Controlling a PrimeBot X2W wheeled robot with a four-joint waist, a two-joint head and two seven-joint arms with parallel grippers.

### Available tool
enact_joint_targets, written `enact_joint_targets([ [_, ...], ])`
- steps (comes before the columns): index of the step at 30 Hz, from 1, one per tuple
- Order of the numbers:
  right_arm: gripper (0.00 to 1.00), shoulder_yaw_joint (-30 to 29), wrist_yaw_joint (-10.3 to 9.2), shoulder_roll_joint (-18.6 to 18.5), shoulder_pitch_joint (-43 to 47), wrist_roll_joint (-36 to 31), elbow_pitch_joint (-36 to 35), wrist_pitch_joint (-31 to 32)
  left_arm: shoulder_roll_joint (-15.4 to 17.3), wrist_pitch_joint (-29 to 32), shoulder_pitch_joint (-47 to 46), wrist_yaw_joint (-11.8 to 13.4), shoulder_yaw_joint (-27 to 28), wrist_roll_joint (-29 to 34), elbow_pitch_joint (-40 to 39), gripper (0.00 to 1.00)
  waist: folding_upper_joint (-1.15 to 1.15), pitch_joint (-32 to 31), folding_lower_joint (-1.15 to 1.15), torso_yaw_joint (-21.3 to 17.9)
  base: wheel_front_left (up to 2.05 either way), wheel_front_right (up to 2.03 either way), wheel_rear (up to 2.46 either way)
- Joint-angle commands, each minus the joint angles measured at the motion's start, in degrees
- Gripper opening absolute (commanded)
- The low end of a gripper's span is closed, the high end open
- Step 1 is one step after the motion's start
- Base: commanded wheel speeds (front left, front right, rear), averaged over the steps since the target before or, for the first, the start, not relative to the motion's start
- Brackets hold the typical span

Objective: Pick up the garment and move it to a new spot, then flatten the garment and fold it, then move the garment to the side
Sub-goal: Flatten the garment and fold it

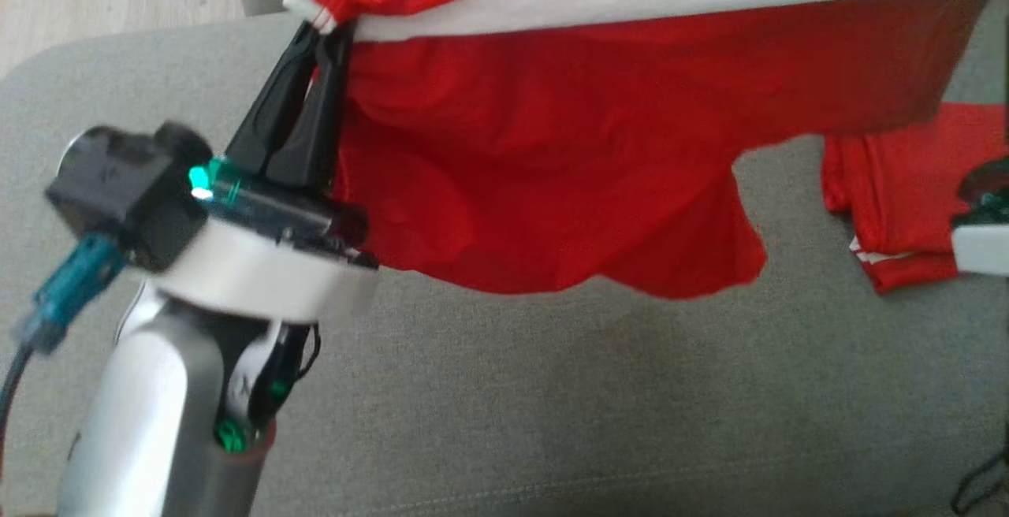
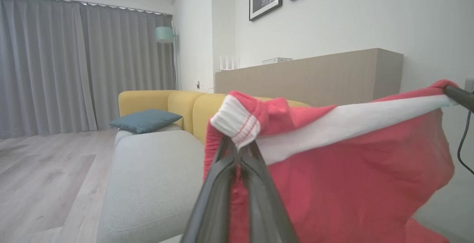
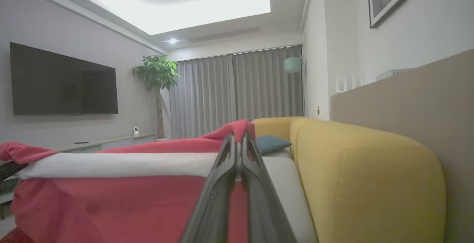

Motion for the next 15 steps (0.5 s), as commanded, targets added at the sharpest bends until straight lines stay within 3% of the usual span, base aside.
enact_joint_targets([
  [1,0.00,1.34,0.20,-0.01,-3.61,1.13,0.51,0.63,0.66,0.52,-4.86,-0.53,2.44,-1.04,0.22,0.00,0.00,1.01,0.00,0.09,0.00,0.00,0.00],
  [6,0.00,3.56,0.20,-1.07,-12.66,3.20,9.28,-0.93,-1.04,-1.23,-13.80,-2.84,3.21,-4.03,10.83,0.00,0.00,4.08,0.00,0.33,0.00,0.00,0.00],
  [14,0.00,12.09,0.20,-0.33,-36.20,6.27,32.12,-8.06,-3.89,-13.55,-34.85,-5.07,5.82,-4.58,38.55,0.00,0.00,8.70,0.00,-0.59,0.00,0.00,0.00],
  [15,0.00,12.09,0.20,-0.33,-36.20,6.27,32.12,-8.06,-3.89,-13.55,-34.85,-5.07,5.82,-4.58,38.55,0.00,0.00,8.70,0.00,-0.59,0.00,0.00,0.00],
])
